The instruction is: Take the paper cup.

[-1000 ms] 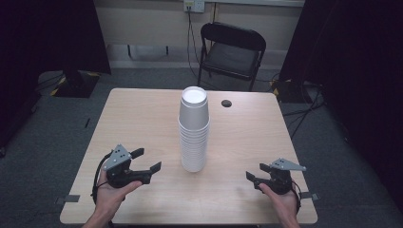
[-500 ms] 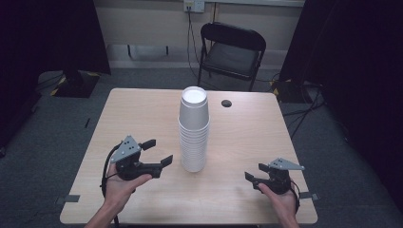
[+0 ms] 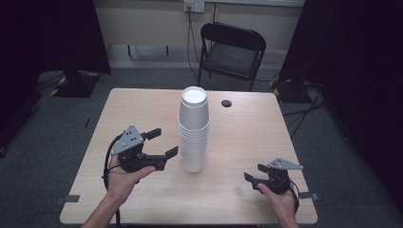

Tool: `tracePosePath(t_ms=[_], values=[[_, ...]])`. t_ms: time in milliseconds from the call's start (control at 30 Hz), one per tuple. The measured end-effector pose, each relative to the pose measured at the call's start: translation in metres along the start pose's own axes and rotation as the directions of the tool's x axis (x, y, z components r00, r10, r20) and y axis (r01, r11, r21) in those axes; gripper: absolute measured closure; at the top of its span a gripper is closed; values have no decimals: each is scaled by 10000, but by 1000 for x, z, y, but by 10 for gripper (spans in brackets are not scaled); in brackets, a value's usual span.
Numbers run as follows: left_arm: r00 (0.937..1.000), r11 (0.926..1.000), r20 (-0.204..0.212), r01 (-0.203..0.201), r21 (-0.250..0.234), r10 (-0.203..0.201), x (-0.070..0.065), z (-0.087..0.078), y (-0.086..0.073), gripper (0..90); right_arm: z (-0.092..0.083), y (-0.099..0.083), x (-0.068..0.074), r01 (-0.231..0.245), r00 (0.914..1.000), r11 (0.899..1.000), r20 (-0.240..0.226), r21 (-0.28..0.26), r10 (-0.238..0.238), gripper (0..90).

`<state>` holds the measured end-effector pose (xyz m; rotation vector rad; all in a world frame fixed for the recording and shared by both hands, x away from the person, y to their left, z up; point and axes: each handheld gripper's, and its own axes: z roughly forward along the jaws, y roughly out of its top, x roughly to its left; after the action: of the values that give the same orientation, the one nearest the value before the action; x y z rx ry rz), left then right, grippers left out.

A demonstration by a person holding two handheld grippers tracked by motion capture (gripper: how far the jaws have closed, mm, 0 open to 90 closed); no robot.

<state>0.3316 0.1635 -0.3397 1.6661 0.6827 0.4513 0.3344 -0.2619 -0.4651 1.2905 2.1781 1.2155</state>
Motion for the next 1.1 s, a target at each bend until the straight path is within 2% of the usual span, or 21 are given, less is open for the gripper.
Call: tracePosePath(t_ms=[33,67,200,333,467,533,567,667,867,933,1100], values=[[9999,10000,133,61,-10,-61,0,2,2,161,0,0,0,-45,10000,10000,-36,-8,45,286],[10000,9999,3,91,-43,-91,0,4,7,170,1,0,-1,-54,10000,10000,-19,8,54,285],[9999,9995,104,107,-302,-104,0,6,14,165,0,0,0,-25,10000,10000,-14,-42,25,283],[9998,9997,207,-16,-241,21,0,11,24,157,1,-1,0,-34,10000,10000,-41,32,34,283],[9990,9984,363,-258,-494,277,-1,15,35,156,0,-1,0,-47,10000,10000,-53,-22,47,283],[9991,9984,321,-251,-501,268,-1,16,38,156,0,-1,0,-61,9999,10000,-108,-29,61,283],[9988,9991,466,-156,-405,175,0,18,43,156,1,-1,0,-61,9999,10000,-136,5,61,283],[9992,9989,341,-191,-429,206,-1,20,48,155,1,-1,0,-23,9999,10000,-150,-15,22,281],[9990,9986,400,-175,-490,195,1,27,56,156,1,-1,0,-19,9999,10000,-156,5,19,280],[9994,9985,360,-3,-550,23,3,29,60,153,1,-2,0,-60,9998,10000,-196,46,61,281],[9993,9991,359,-75,-416,90,5,36,68,154,2,-2,0,-29,9999,10000,-148,42,30,278]])
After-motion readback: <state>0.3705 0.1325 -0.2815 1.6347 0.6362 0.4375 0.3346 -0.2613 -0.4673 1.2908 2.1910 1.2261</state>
